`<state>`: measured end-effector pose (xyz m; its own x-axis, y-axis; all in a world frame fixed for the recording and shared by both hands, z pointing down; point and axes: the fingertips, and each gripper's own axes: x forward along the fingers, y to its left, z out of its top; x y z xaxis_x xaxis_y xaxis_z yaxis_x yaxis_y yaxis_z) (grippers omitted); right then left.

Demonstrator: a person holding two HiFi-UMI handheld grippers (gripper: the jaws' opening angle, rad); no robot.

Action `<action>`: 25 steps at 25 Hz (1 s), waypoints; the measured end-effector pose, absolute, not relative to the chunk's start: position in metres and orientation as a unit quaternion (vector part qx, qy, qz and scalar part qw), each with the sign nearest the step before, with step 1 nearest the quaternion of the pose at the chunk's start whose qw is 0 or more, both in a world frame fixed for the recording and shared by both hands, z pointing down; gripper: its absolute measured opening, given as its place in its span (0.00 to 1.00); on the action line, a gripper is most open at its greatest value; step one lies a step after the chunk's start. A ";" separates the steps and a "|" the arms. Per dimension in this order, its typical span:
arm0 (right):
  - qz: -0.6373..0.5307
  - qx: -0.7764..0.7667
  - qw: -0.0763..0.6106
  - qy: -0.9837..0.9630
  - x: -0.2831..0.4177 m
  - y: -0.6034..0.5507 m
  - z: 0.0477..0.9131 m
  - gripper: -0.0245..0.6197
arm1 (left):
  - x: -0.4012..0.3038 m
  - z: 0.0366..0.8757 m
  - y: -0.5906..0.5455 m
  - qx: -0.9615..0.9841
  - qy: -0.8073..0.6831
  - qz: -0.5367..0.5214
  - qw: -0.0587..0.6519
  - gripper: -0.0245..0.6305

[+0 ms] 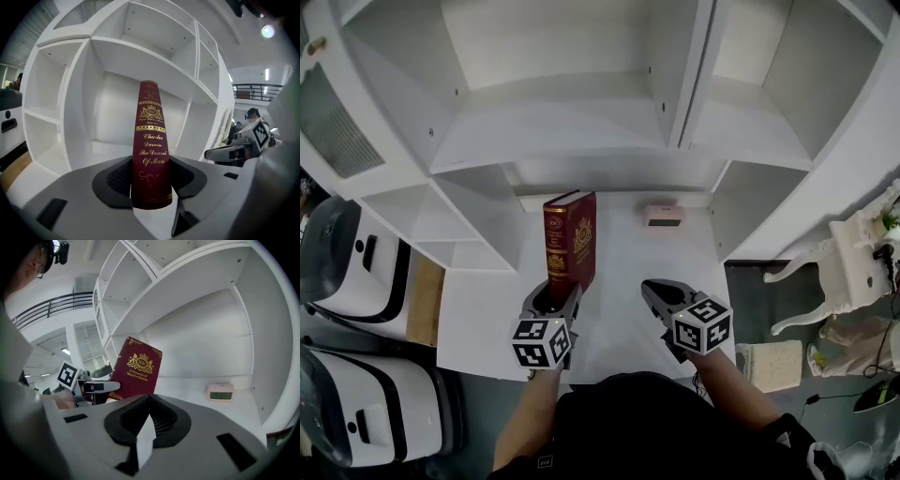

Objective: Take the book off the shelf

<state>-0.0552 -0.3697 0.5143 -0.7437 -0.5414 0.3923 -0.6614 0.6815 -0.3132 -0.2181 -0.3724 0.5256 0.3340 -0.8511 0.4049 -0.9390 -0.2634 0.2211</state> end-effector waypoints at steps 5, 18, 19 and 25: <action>0.208 0.344 0.119 -0.908 -0.045 -0.376 0.503 0.06 | -0.209 0.513 -0.395 0.796 -0.562 0.114 0.191 0.37; 0.159 0.343 0.090 -0.922 -0.044 -0.381 0.478 0.06 | -0.211 0.470 -0.418 0.809 -0.560 0.108 0.145 0.37; 0.153 0.342 0.089 -0.923 -0.045 -0.381 0.476 0.06 | -0.213 0.468 -0.419 0.808 -0.562 0.107 0.142 0.37; 0.134 0.332 0.092 -0.929 -0.050 -0.379 0.470 0.06 | -0.223 0.462 -0.417 0.804 -0.570 0.099 0.139 0.37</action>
